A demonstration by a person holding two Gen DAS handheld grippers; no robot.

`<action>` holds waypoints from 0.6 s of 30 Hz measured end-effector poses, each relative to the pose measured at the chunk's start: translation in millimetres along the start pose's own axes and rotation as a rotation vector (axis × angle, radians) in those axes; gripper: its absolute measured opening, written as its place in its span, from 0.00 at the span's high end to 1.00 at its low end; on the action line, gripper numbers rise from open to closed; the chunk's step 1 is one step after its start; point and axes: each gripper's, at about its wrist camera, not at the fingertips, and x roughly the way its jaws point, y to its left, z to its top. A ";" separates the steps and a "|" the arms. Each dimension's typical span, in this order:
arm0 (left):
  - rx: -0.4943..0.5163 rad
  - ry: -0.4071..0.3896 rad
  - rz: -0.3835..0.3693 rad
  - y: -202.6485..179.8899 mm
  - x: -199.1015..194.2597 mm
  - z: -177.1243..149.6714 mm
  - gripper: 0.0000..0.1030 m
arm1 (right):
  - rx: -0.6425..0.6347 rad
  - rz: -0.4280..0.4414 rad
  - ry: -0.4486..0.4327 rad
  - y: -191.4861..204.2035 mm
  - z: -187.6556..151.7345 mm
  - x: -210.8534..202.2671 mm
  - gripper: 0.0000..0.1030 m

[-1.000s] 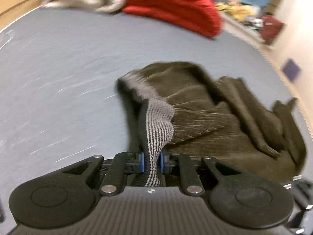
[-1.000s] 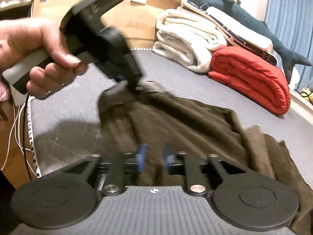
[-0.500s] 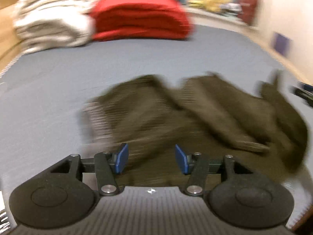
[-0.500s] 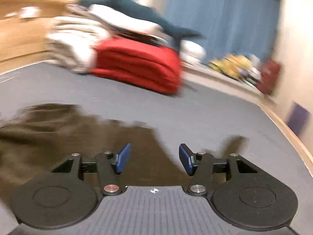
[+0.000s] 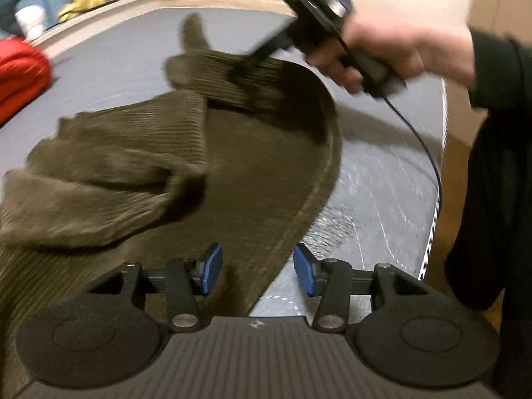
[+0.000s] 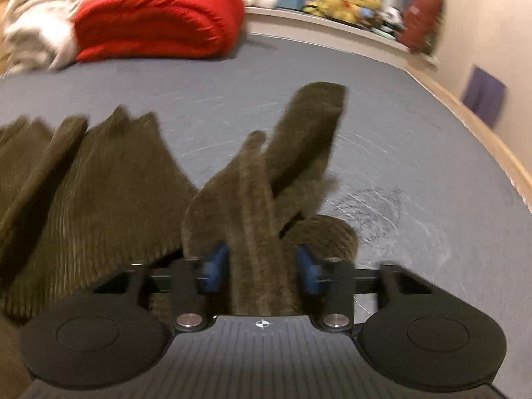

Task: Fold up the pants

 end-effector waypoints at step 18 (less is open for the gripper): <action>0.058 0.083 0.070 18.3 25.1 -10.5 0.90 | 0.328 -0.140 -0.037 -113.8 -34.8 -112.4 0.89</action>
